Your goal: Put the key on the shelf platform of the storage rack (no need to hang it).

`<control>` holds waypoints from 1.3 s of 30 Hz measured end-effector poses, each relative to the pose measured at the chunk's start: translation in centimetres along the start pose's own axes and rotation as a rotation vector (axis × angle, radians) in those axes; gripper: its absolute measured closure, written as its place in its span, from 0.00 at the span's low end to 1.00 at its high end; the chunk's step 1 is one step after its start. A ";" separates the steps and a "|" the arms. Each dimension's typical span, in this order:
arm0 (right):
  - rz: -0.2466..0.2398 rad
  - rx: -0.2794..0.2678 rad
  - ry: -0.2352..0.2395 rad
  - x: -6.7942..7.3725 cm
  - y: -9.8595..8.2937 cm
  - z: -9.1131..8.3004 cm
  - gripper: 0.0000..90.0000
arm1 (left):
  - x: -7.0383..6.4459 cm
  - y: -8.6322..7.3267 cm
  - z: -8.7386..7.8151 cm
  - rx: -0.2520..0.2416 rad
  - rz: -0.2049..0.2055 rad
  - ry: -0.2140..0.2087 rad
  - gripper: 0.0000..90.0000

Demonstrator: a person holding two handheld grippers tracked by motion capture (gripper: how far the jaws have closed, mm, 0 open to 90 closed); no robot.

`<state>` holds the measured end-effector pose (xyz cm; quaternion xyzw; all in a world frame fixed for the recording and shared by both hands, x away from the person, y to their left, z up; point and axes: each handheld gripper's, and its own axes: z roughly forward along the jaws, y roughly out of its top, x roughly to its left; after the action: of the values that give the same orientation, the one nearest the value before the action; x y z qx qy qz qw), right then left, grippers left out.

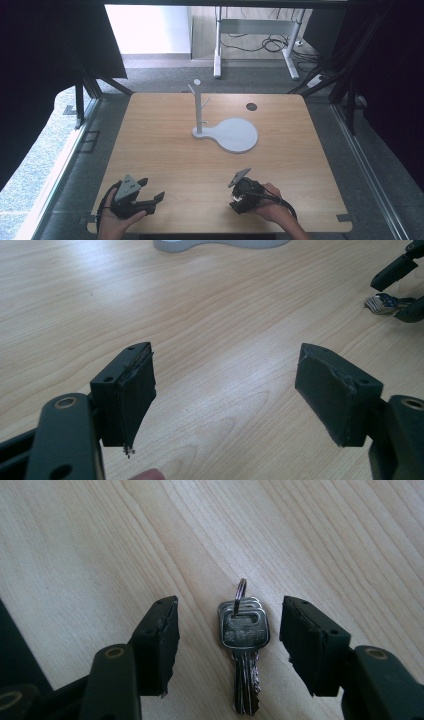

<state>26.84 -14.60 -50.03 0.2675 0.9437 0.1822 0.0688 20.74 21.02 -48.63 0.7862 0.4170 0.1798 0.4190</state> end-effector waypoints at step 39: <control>0.025 0.052 0.023 -1.5 0.4 -1.3 0.76 | -0.2 0.0 0.2 0.003 0.004 -0.013 0.27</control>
<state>27.96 -15.46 -48.59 0.2791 0.9454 0.1613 0.0486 20.79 20.77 -48.74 0.7888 0.4131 0.1749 0.4201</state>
